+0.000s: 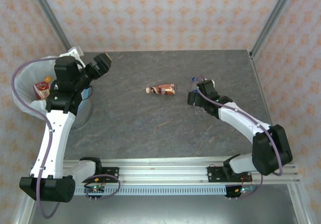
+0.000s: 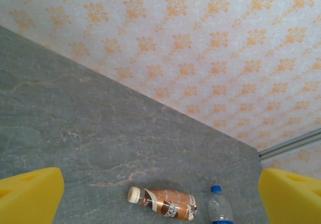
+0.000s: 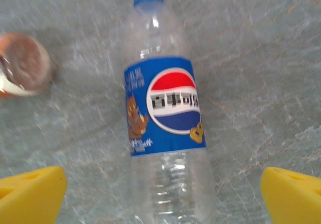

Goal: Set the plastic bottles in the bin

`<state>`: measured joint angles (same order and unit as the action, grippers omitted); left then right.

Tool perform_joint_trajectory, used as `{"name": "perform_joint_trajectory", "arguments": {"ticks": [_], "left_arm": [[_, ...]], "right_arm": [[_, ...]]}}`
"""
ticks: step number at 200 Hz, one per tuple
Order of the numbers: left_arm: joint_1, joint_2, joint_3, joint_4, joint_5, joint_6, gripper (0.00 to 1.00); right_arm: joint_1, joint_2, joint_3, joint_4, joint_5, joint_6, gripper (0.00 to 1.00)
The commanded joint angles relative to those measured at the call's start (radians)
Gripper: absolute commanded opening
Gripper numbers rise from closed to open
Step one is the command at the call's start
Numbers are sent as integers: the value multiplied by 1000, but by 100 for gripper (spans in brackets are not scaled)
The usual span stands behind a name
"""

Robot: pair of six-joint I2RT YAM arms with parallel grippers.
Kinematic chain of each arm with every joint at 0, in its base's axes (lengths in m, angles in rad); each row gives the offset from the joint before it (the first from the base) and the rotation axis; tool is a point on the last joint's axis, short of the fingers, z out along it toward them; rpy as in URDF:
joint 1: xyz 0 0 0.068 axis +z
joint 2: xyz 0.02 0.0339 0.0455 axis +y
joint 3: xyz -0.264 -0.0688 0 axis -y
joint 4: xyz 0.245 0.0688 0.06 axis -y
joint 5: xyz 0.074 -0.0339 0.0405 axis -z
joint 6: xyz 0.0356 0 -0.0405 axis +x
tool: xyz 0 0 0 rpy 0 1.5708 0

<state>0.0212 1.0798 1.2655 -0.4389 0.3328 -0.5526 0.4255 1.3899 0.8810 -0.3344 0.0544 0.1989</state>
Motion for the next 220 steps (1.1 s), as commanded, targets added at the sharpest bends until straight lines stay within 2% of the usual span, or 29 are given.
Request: {"name": "perform_joint_trajectory", "arguments": {"ticks": [1,26,54,77,105,176,220], "left_arm": [[-2,-18,-19,15,-19,-1,100],[-3,-19,-24,10,-24,-1,100],[-2,-14,-19,-19,-36,12,100],[-2,-14,-18,-38,-50,13,100],[-2,-12,-18,-55,-65,52,100],[-2,16,-28,-58,-67,54,100],[-2,30,-27,-58,-59,49,100]], "right_arm": [[-10,56,53,-85,-20,-46,100],[-11,126,94,-128,35,-28,100],[-12,182,112,-131,-8,-45,96],[-13,240,153,-165,0,-24,89],[-16,290,192,-180,-11,-20,87],[-49,402,214,-145,-71,-6,82],[-48,426,211,-115,-65,8,62]]}}
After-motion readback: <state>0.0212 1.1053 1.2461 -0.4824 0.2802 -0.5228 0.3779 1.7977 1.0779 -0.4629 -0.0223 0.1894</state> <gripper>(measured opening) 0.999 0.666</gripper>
